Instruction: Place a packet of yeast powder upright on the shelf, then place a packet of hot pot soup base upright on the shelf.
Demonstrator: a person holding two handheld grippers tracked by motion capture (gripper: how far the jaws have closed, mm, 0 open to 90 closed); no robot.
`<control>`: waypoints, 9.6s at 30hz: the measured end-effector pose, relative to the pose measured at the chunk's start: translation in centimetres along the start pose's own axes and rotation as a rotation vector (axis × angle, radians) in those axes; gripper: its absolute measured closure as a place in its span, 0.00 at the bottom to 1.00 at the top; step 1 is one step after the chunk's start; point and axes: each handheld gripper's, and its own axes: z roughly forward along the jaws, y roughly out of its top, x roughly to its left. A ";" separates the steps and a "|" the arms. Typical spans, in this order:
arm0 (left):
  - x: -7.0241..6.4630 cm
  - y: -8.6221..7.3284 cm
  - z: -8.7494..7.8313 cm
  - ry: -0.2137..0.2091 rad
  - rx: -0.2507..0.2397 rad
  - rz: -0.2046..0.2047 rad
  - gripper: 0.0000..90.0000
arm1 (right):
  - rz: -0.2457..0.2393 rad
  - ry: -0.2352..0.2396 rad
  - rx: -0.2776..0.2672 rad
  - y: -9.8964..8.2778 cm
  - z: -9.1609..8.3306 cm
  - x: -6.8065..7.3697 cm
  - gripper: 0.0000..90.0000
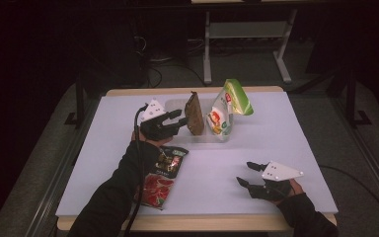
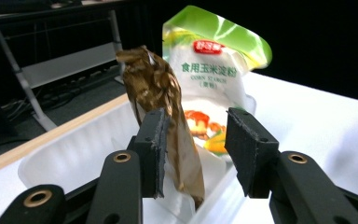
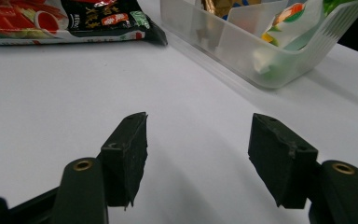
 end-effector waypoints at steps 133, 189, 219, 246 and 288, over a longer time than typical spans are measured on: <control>-2.2 -12.3 -6.4 -0.260 0.295 -0.169 0.37 | 0.247 0.221 0.201 4.8 9.1 3.7 0.79; -0.1 -11.9 -4.0 -0.242 0.325 -0.240 0.20 | 0.229 0.251 0.151 5.2 9.0 4.0 0.89; -0.9 -9.0 -3.8 -0.466 0.126 -0.237 0.52 | 0.094 0.252 -0.061 6.9 7.1 4.6 0.92; -1.7 -7.6 -4.4 -0.369 -0.044 -0.249 0.75 | 0.141 0.194 -0.137 7.4 6.7 3.4 0.91; -1.3 -4.7 -9.2 -0.098 -0.247 -0.145 0.87 | -0.009 -0.036 -0.014 2.8 0.0 -0.2 0.49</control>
